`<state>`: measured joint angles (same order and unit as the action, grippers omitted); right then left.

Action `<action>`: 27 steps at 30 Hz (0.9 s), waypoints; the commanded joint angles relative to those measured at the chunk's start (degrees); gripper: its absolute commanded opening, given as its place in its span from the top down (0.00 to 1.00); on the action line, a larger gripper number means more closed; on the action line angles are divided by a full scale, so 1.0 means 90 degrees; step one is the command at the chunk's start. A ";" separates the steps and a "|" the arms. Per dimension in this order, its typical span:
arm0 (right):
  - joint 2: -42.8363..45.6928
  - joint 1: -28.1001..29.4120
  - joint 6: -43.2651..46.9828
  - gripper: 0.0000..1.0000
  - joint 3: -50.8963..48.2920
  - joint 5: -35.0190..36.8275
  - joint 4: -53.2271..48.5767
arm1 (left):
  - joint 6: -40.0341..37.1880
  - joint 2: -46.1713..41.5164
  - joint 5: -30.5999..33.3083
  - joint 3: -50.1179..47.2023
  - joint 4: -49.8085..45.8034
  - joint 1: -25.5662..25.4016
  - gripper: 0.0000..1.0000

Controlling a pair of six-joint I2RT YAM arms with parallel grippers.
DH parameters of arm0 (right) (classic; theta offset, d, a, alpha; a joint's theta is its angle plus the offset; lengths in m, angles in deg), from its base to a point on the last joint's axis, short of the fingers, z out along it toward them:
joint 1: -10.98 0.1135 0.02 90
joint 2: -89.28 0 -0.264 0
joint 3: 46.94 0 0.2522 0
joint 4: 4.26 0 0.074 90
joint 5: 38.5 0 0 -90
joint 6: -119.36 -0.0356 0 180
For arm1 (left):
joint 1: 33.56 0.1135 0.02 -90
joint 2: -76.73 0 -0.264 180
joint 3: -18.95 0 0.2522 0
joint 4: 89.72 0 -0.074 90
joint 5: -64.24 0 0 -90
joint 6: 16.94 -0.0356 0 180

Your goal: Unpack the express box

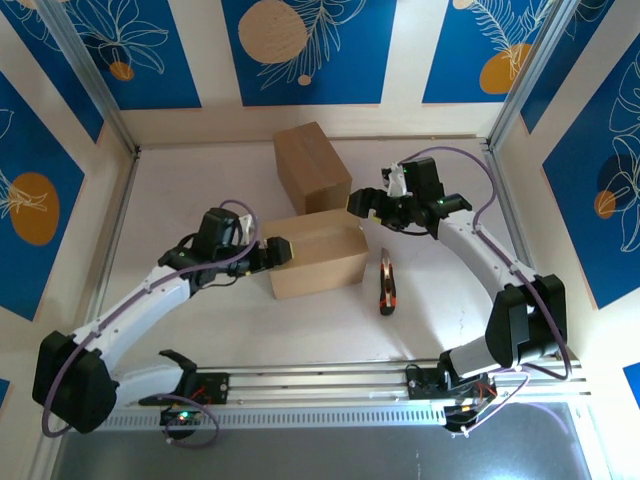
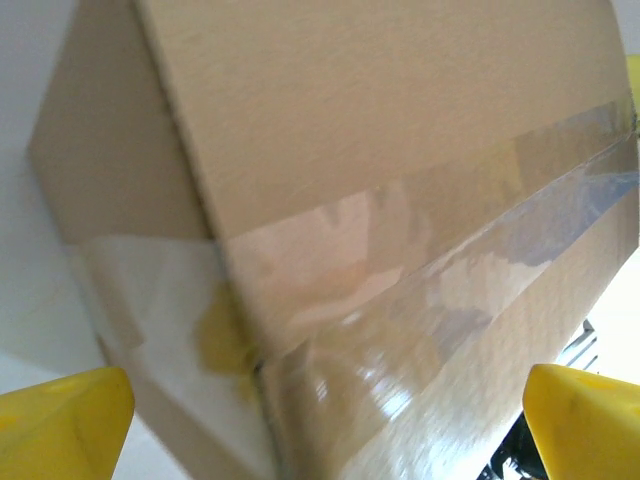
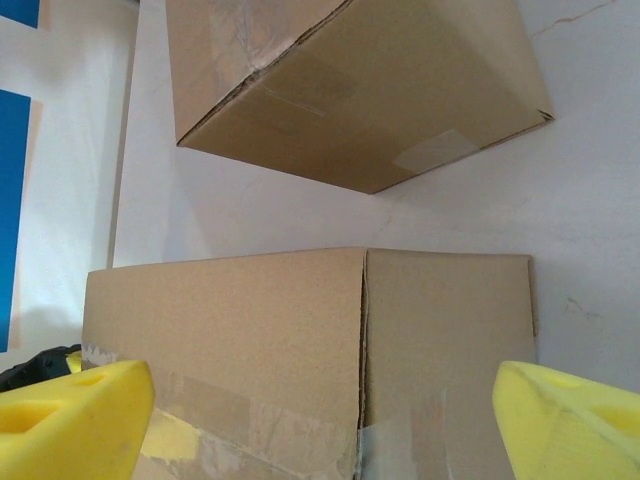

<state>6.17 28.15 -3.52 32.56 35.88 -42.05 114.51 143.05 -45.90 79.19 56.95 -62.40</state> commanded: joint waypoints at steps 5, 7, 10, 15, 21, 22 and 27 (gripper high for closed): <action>-0.0140 0.0264 -0.0026 0.15 -0.0116 -0.0340 0.0093 | 0.0253 0.0256 0.0438 -0.0028 0.0626 -0.0140 0.00; -0.0152 0.0396 -0.0109 0.15 -0.0116 -0.0298 0.0023 | 0.0243 0.0301 0.0492 -0.0028 0.0675 -0.0144 0.00; -0.0162 0.0681 -0.0248 0.16 -0.0124 -0.0194 -0.0124 | 0.0118 0.0409 0.0641 0.0073 0.0630 -0.0135 0.00; -0.0141 0.1330 -0.0549 0.19 -0.0155 0.0128 -0.0240 | -0.0173 0.0598 0.0849 0.0374 0.0366 -0.0073 0.00; -0.0142 0.1946 -0.1544 0.20 -0.0317 0.0627 -0.0162 | -0.0500 0.0845 0.0818 0.0642 0.0329 0.0261 0.00; -0.0126 0.2020 -0.1672 0.21 -0.0340 0.0698 -0.0157 | -0.0571 0.0915 0.0780 0.0686 0.0332 0.0349 0.00; 0.0179 0.2500 -0.2374 0.21 -0.0532 0.1203 -0.0231 | -0.0771 0.1284 0.0176 0.0846 0.0604 0.0965 0.00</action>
<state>6.87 45.44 -17.40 30.66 52.80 -39.25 108.04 151.99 -39.69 85.11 58.96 -55.43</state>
